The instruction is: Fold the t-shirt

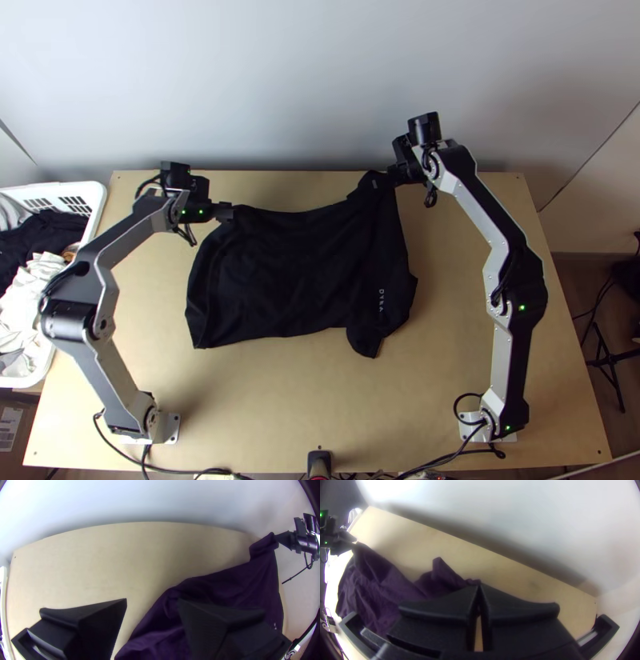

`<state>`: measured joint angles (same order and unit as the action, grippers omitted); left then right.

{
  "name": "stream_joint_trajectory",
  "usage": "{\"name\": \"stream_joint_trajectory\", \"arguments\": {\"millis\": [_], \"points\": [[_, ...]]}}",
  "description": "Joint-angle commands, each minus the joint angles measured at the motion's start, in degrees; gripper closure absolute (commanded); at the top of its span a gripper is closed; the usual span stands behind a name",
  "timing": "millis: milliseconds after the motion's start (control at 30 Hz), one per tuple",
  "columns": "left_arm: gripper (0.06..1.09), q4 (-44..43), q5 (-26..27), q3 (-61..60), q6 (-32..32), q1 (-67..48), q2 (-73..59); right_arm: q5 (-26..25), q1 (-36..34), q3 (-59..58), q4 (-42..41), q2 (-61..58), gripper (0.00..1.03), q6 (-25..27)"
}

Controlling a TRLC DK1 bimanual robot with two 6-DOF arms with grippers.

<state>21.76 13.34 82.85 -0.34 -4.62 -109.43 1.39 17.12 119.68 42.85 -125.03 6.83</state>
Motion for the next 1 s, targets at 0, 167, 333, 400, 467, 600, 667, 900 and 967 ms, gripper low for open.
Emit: {"name": "stream_joint_trajectory", "arguments": {"millis": [0,167,333,400,467,600,667,900,967], "points": [[0.23,15.4,3.8,1.5,1.2,-1.8,4.7,0.0,-0.7,1.3,-0.1,-0.7,1.00,-0.2],[0.23,24.4,3.7,1.9,5.3,-4.0,6.1,0.1,-1.0,1.3,-0.1,-0.7,1.00,-0.2],[0.23,26.9,3.5,2.0,9.1,-4.8,5.2,0.1,-0.9,1.3,-0.1,-0.6,1.00,-0.2],[0.23,26.1,-0.2,3.5,9.6,-5.6,3.7,0.1,-0.5,1.3,-0.1,-0.7,1.00,-0.2],[0.23,26.0,-1.8,6.5,8.7,-5.6,1.2,0.0,-0.2,1.3,-0.1,-0.6,1.00,-0.2],[0.23,26.1,-1.9,11.8,8.3,-6.2,-4.3,0.0,0.6,1.3,-0.1,-0.6,1.00,-0.1],[0.23,26.1,-2.5,14.2,8.2,-6.8,-7.0,0.0,0.7,1.3,-0.1,-0.5,1.00,-0.1],[0.23,27.0,-4.0,21.3,7.7,-8.0,-15.6,0.0,0.5,0.5,0.0,0.3,1.00,0.0],[0.24,27.1,-4.8,22.2,7.6,-8.3,-16.5,-0.1,0.5,0.2,0.0,0.5,1.00,0.1]]}}
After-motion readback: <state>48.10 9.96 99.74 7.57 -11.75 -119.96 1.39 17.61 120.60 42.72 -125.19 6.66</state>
